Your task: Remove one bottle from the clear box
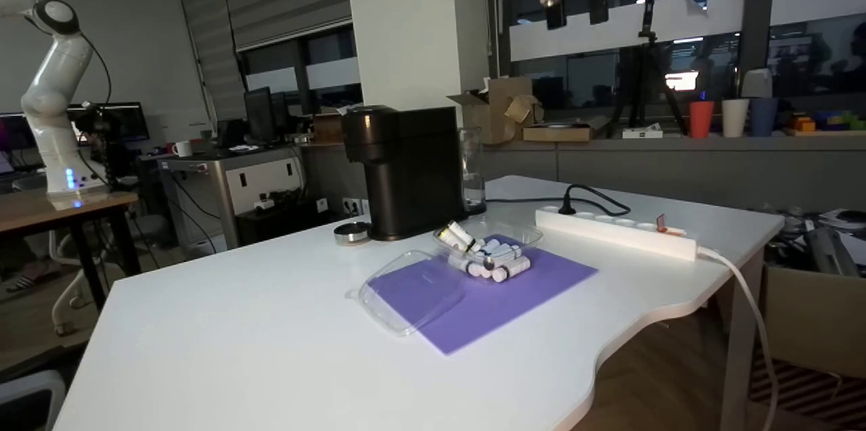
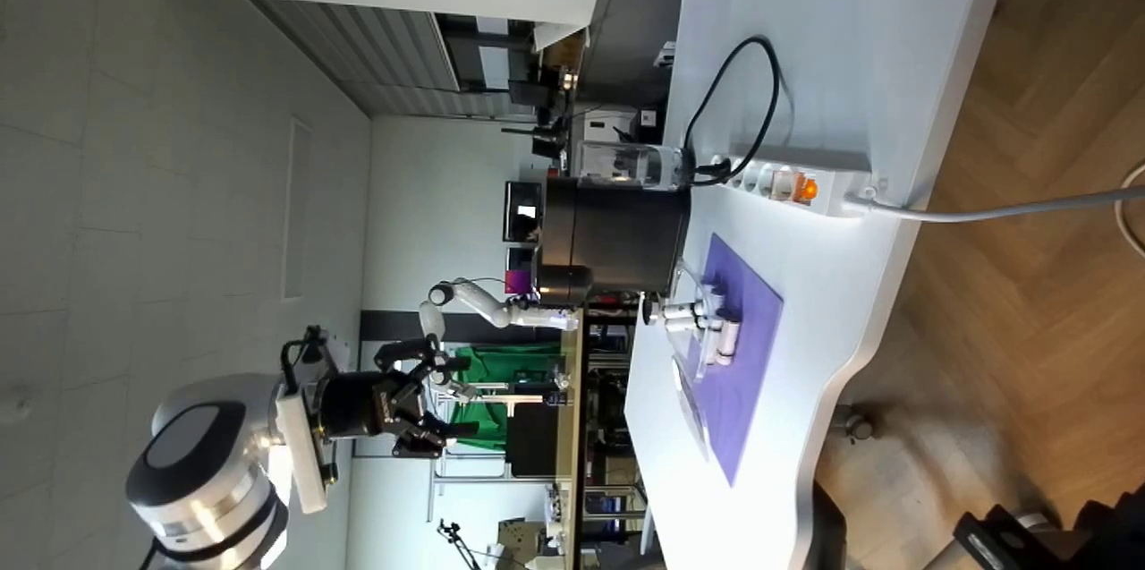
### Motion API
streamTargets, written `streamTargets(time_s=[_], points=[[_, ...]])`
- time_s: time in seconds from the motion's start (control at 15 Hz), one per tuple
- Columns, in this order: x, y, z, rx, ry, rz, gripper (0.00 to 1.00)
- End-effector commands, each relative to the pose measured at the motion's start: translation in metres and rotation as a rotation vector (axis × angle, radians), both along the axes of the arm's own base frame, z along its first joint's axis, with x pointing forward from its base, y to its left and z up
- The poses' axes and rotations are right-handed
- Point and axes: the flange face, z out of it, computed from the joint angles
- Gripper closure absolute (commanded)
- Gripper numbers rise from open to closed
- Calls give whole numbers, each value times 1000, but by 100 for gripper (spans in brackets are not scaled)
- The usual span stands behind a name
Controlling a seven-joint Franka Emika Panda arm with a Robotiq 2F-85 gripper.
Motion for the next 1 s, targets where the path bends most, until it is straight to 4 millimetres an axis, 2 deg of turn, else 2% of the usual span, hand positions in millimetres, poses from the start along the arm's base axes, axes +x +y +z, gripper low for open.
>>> streamTargets(time_s=[0.0,0.07,0.13,0.27,0.53,0.93], points=[[70,-12,-23,-12,99,-25,0],[33,-7,-18,-3,53,-2,0],[45,-8,-26,-3,67,-4,0],[47,-7,-34,-3,77,-2,0],[39,-6,-21,-3,55,-1,0],[38,-6,-22,-2,57,-1,0]])
